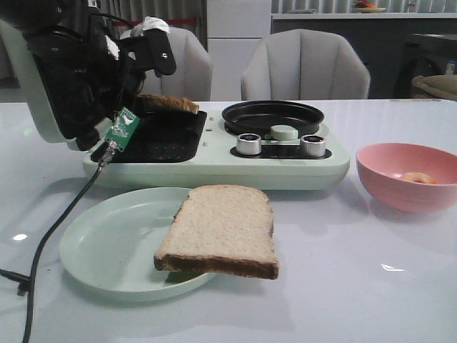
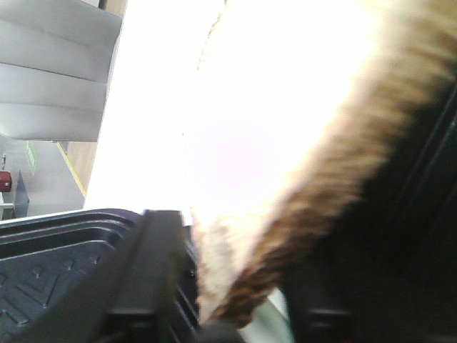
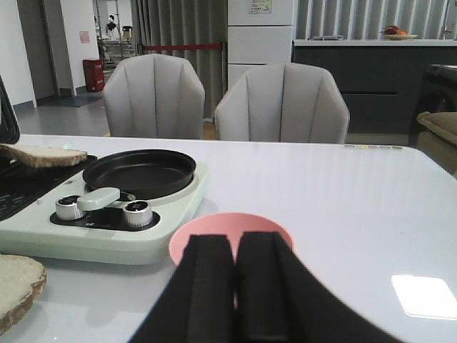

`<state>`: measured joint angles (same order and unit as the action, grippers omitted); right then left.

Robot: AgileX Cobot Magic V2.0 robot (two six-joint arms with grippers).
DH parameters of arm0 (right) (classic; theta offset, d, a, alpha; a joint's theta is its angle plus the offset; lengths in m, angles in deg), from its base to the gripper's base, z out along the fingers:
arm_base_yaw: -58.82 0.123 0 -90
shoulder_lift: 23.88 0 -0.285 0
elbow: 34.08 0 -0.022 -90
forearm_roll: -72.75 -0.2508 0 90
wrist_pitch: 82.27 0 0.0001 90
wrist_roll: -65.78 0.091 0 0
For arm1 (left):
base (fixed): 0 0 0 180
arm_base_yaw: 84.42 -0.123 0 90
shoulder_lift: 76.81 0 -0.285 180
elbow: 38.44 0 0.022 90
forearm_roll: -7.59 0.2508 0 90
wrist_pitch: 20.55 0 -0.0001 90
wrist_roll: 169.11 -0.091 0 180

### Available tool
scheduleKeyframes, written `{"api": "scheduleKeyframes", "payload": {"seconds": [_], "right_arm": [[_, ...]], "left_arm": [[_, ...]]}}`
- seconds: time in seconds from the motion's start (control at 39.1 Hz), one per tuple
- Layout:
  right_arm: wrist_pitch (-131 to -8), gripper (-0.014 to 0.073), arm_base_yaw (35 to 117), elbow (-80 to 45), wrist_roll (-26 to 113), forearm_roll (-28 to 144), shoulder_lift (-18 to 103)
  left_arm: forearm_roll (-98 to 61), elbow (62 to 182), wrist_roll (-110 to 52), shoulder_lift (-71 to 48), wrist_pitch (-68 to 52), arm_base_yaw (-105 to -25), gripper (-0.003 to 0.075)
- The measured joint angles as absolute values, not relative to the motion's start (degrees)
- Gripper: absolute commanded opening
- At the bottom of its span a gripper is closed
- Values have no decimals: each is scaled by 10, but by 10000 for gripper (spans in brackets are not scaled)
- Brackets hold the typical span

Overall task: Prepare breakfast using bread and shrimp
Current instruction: 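Lift the bread with the left gripper over the sandwich maker plate, then lower the bread onto the plate, open left gripper, withdraw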

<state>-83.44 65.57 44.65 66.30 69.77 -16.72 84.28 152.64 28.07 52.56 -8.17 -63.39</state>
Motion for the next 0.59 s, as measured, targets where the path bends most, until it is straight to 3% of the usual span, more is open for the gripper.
{"api": "scheduleKeyframes", "payload": {"seconds": [0.05, 0.59], "right_arm": [[-834, 162, 656, 447, 663, 698, -167], [-834, 162, 656, 447, 663, 698, -167]], "left_arm": [[838, 1526, 281, 526, -82, -634, 615], [715, 1526, 266, 522, -44, -612, 581]]}}
